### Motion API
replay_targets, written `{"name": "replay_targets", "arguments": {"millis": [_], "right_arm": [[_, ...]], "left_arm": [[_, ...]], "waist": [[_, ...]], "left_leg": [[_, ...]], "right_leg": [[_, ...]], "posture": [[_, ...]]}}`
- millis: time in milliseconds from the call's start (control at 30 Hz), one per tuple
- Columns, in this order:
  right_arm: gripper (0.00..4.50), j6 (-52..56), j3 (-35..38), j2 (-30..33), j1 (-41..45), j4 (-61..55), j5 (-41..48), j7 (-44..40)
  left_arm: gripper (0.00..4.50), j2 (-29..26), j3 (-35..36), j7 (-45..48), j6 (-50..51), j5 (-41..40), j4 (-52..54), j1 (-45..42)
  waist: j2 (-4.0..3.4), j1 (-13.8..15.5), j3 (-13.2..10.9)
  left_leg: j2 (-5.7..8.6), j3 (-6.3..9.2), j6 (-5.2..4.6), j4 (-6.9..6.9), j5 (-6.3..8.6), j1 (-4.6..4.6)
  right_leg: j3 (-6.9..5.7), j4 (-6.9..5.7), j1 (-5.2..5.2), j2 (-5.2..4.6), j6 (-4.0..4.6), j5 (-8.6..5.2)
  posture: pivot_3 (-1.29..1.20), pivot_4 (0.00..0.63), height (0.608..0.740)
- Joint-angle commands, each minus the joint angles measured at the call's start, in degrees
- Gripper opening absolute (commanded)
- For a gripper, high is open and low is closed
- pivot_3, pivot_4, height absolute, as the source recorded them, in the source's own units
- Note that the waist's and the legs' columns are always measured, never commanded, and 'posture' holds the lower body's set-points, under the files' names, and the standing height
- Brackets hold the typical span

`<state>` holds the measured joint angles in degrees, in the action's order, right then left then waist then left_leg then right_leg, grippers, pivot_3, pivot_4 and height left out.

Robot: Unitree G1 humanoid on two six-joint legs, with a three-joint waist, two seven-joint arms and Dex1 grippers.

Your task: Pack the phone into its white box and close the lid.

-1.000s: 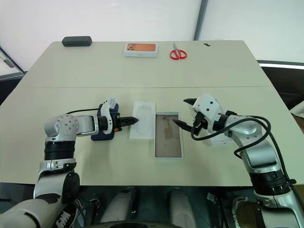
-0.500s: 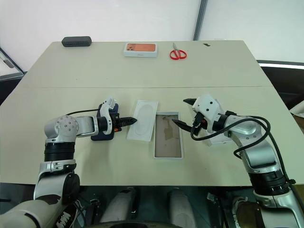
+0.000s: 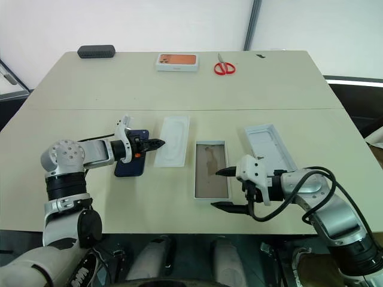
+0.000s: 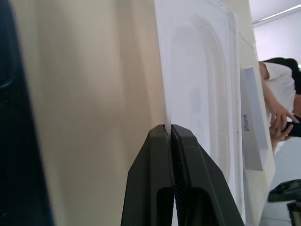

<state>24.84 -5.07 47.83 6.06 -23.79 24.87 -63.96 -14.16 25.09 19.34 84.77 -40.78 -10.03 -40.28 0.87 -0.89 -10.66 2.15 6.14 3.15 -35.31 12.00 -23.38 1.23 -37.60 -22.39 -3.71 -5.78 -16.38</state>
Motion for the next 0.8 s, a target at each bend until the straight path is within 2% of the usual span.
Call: {"name": "replay_targets", "arguments": {"millis": [33, 133, 200, 233, 267, 500, 800], "right_arm": [[4.50, -3.9, -3.0, -0.3, 2.1, 1.3, -2.8, -2.1], [4.50, -9.2, -7.0, -0.3, 3.4, 4.9, -8.8, -2.7], [4.50, -10.3, -8.4, -1.3, 4.4, 6.9, -9.7, -3.0], [3.95, -10.9, -8.9, -1.7, 4.7, 7.5, -10.1, -3.2], [3.68, -11.8, -9.4, -2.0, 5.1, 8.3, -10.9, -3.2], [0.07, -13.2, -10.3, -4.7, 8.8, 12.0, -12.3, -3.3], [0.02, -19.6, -12.2, -12.2, 18.4, 23.0, -19.3, 1.3]], "left_arm": [[0.03, 0.7, 1.8, -0.8, 0.8, -1.8, 2.8, -1.4], [0.03, 0.9, 1.3, -1.3, 0.7, -1.5, 3.5, -1.1], [0.03, 0.8, 1.1, -1.3, 0.5, -1.3, 3.7, -0.8], [0.00, 0.7, 1.0, -1.3, 0.4, -1.3, 3.8, -0.6], [0.00, 0.8, 1.0, -1.4, 0.4, -1.3, 3.9, -0.5], [0.00, 2.1, 1.4, -2.3, 0.7, -1.7, 5.4, -0.3], [0.00, 3.7, 4.8, -3.8, 0.3, -2.4, 3.0, -4.4]], "waist": [[0.00, -0.1, 0.0], [0.00, 0.0, 0.0], [0.01, 0.1, 0.0], [0.02, 0.1, 0.0], [0.02, 0.1, 0.0], [0.03, 0.1, 0.0], [0.05, -0.1, 0.0]], "left_leg": [[-0.01, 0.00, 0.00, 0.00, 0.00, 0.00], [-0.01, -0.01, 0.02, 0.00, -0.01, 0.01], [0.00, -0.03, 0.03, 0.01, -0.01, 0.00], [0.00, -0.03, 0.03, 0.00, -0.01, 0.00], [0.00, -0.03, 0.04, 0.00, -0.02, 0.00], [-0.01, 0.05, 0.05, 0.00, -0.02, 0.00], [0.00, 0.04, 0.14, 0.02, -0.07, 0.00]], "right_leg": [[0.00, 0.00, 0.00, 0.00, 0.00, 0.00], [0.00, 0.00, -0.01, 0.02, 0.00, 0.00], [0.00, 0.00, -0.01, 0.00, 0.00, 0.00], [0.00, 0.00, -0.01, 0.00, 0.00, 0.00], [0.01, 0.00, -0.01, -0.01, 0.00, 0.00], [0.01, 0.00, -0.01, 0.00, 0.00, 0.00], [0.00, -0.01, -0.03, 0.02, 0.01, 0.01]], "posture": [[0.00, 0.150, 0.740], [0.00, 0.150, 0.740], [0.00, 0.150, 0.740], [0.00, 0.150, 0.740], [0.00, 0.150, 0.740], [0.00, 0.150, 0.740], [0.00, 0.150, 0.740]]}}
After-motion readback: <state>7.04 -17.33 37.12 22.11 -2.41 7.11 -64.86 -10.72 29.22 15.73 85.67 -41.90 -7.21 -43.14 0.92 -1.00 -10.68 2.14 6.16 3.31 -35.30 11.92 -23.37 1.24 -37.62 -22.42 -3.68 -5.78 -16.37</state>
